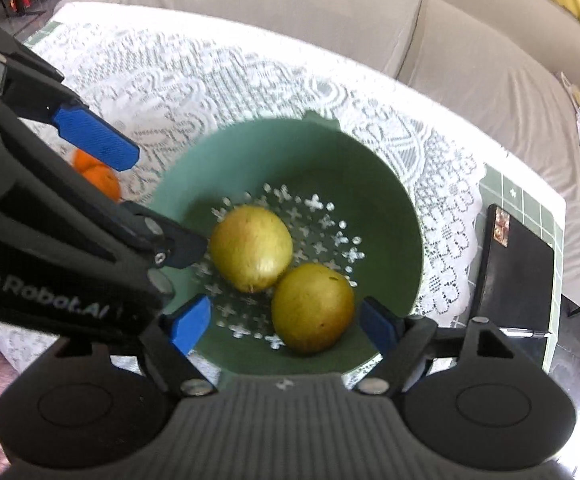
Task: Organize fruits
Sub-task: 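Lift both tools out of the colander and back over the oranges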
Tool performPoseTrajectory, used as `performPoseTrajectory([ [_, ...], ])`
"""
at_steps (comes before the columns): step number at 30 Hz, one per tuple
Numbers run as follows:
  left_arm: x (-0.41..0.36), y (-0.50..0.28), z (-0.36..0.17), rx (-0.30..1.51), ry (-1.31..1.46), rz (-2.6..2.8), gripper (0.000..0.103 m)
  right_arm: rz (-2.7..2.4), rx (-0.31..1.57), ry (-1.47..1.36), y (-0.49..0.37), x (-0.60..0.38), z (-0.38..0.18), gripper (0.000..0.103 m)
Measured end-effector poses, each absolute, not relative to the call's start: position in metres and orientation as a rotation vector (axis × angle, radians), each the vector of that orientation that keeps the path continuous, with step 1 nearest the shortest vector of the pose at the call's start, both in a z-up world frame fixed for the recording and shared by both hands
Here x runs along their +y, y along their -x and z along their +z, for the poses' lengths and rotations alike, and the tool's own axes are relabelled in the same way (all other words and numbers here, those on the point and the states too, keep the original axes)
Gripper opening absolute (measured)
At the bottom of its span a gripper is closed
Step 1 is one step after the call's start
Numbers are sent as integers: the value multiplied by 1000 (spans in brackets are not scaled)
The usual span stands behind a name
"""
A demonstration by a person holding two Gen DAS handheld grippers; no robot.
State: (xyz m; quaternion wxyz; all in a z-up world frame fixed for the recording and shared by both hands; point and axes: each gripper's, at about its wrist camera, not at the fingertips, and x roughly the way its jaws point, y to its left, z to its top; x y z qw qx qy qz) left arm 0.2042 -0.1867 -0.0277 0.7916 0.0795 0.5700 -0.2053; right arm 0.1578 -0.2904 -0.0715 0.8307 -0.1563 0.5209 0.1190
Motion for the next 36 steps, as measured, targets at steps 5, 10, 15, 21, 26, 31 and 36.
performPoseTrajectory([
  [5, -166, -190, -10, 1178, -145, -397, 82, 273, 1057, 289, -139, -268, -53, 79],
  [10, -139, -172, 1, 1153, -107, -356, 82, 305, 1020, 249, -120, -242, -44, 79],
  [15, -114, -153, 9, 1123, -91, -326, 82, 304, 974, 204, -100, -219, -36, 84],
  [21, -84, -131, 14, 1094, -69, -290, 82, 291, 933, 152, -81, -198, -30, 85],
  [26, -61, -112, 14, 1079, -44, -283, 82, 280, 920, 109, -69, -181, -33, 86],
  [31, -37, -99, 7, 1083, -21, -247, 82, 255, 911, 55, -61, -169, -38, 87],
  [36, -11, -87, -4, 1080, 30, -243, 82, 245, 900, 41, -58, -160, -42, 87],
])
